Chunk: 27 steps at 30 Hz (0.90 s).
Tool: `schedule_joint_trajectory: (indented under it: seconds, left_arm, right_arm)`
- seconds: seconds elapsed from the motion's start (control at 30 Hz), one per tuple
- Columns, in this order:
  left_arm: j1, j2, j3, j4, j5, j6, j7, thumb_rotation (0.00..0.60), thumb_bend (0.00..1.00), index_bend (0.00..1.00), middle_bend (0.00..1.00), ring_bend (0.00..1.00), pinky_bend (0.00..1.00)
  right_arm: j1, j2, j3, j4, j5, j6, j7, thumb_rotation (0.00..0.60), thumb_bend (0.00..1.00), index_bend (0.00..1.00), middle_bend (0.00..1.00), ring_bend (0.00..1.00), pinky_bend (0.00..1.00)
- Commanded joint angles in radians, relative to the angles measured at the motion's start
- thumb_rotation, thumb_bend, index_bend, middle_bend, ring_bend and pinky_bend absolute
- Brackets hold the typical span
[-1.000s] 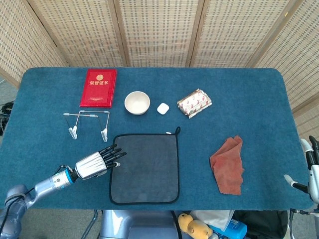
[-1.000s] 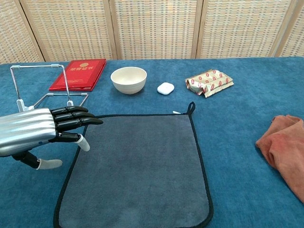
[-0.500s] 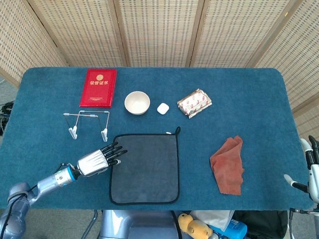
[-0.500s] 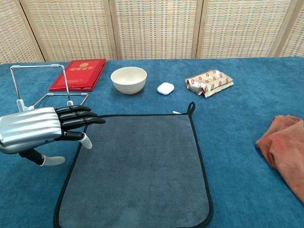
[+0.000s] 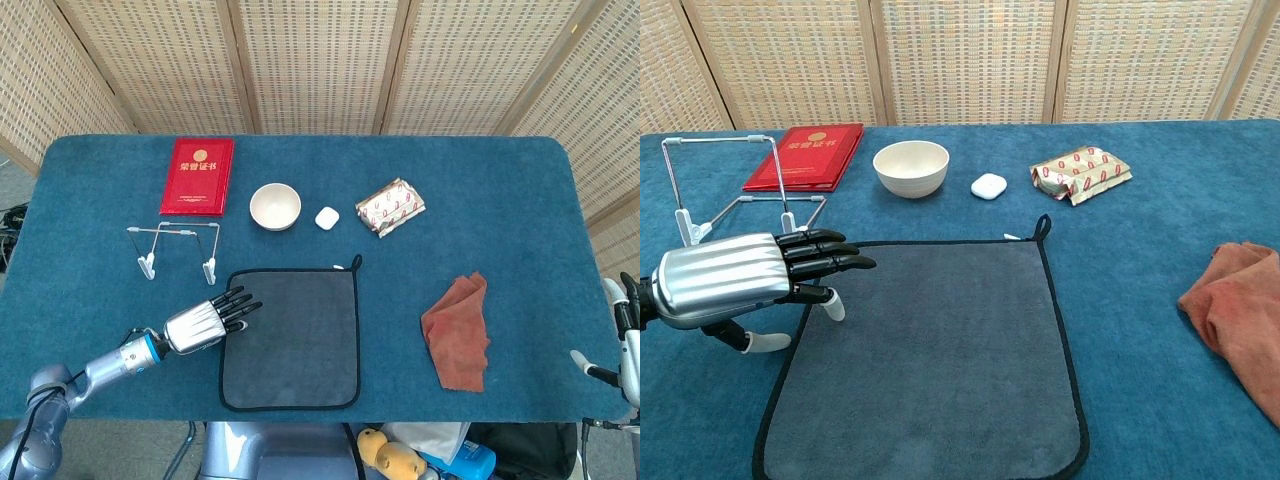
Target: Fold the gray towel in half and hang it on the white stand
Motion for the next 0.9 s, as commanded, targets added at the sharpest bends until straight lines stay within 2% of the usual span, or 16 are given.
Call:
schedule_joint_trajectory:
  seconds: [0.03,0.3,0.6,0.73,0.9]
  left_arm:
    - [-0.005,-0.002,0.006,0.000,0.000,0.000,0.007,0.600,0.33,0.35,0.00,0.00,0.04]
    - [-0.015,-0.015,0.018,-0.006,-0.008,-0.003,0.027,0.600,0.34,0.35,0.00,0.00,0.04]
    - [-0.026,-0.026,0.023,-0.008,-0.017,0.009,0.040,0.600,0.41,0.37,0.00,0.00,0.04]
    - [-0.029,-0.026,0.027,-0.008,-0.019,0.014,0.048,0.600,0.46,0.41,0.00,0.00,0.04]
    - [-0.029,-0.024,0.028,-0.009,-0.026,0.014,0.049,0.600,0.49,0.50,0.00,0.00,0.04]
  right_arm:
    - [0.000,0.001,0.000,0.000,0.000,0.000,0.002,0.600,0.00,0.00,0.00,0.00,0.00]
    - [-0.002,0.004,-0.001,-0.002,-0.004,0.004,0.006,0.600,0.00,0.00,0.00,0.00,0.00]
    - [-0.003,0.006,-0.001,-0.003,-0.006,0.007,0.014,0.600,0.00,0.00,0.00,0.00,0.00]
    - [-0.004,0.008,0.000,-0.002,-0.005,0.008,0.020,0.600,0.00,0.00,0.00,0.00,0.00]
    - [-0.004,0.010,0.000,-0.002,-0.006,0.006,0.027,0.600,0.00,0.00,0.00,0.00,0.00]
